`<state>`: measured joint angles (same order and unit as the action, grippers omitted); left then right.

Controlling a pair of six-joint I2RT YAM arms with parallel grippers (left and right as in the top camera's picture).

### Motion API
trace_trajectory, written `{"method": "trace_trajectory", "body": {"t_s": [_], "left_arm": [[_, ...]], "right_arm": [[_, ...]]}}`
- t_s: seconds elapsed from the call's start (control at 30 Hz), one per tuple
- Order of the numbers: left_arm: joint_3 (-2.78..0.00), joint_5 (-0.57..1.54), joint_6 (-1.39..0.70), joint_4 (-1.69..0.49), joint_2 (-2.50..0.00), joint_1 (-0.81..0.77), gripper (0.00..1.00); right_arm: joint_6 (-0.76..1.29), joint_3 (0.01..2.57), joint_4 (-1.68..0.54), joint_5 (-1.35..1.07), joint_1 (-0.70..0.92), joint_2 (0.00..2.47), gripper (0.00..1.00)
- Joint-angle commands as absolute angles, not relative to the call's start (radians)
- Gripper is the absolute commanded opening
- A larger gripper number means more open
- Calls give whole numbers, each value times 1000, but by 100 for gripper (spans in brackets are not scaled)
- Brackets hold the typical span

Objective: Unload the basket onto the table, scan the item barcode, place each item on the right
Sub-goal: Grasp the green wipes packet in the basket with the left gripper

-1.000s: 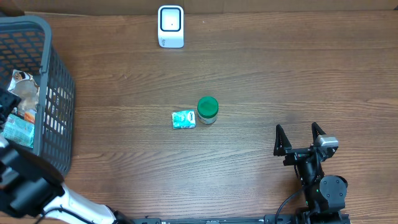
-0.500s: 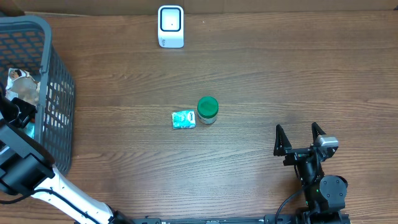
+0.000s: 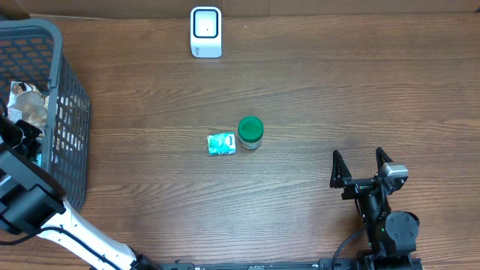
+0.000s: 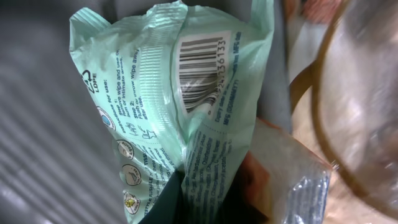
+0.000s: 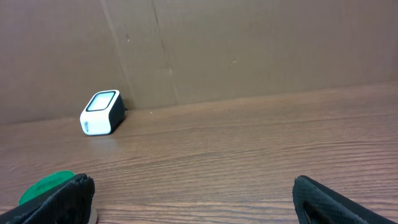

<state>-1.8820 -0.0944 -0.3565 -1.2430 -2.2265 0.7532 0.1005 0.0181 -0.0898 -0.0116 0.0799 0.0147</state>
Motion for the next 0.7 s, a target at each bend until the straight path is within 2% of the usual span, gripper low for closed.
{"method": "trace_trajectory", "body": {"t_s": [0.0, 0.2, 0.43, 0.67], "left_arm": [[-1945, -88, -344, -1286, -2249, 760, 4], [-2056, -76, -344, -1348, -2143, 749, 5], [-2062, -69, -344, -1334, -1997, 738, 4], [-2062, 131, -336, -1278, -1837, 725, 4]], "right_arm": [[96, 8, -83, -10, 77, 3, 100], [96, 8, -83, -10, 77, 3, 100], [96, 8, -83, -10, 77, 3, 100], [96, 8, -83, -10, 77, 3, 100]]}}
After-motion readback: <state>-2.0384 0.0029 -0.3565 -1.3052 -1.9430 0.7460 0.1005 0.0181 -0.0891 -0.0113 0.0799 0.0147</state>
